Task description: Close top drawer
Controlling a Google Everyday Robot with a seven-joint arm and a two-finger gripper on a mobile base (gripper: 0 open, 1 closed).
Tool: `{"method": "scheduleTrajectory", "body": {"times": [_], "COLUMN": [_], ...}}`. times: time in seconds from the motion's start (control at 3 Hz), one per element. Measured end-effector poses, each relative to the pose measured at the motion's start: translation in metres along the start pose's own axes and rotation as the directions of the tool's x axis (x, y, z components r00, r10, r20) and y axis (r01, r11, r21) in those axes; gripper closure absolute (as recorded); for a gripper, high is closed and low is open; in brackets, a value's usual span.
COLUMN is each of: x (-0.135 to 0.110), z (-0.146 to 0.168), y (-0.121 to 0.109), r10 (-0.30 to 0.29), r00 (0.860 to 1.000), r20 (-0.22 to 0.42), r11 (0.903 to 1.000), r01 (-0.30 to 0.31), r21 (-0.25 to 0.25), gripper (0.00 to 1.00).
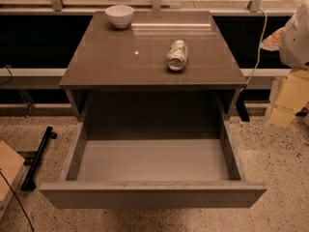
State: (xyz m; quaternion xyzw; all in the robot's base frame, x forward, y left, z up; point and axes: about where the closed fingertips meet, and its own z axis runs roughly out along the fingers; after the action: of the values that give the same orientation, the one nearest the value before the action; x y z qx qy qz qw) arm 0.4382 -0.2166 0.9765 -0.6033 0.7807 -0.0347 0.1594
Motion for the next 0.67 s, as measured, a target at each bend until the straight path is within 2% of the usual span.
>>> {"method": "scheduleTrajectory", "body": {"times": [0.33,0.67], "x": [-0.0001,-0.0013], "z": [-0.0003,-0.0025], "y": [-0.0001,-0.0006], "r10": [0.000,-0.001], "r00": [1.000,1.000], "r20": [0.000,0.004], "r11": [1.0000,0.9999], "r01": [0.000,0.001], "r21": [0.001,0.011], "gripper": [0.00,0.22]}}
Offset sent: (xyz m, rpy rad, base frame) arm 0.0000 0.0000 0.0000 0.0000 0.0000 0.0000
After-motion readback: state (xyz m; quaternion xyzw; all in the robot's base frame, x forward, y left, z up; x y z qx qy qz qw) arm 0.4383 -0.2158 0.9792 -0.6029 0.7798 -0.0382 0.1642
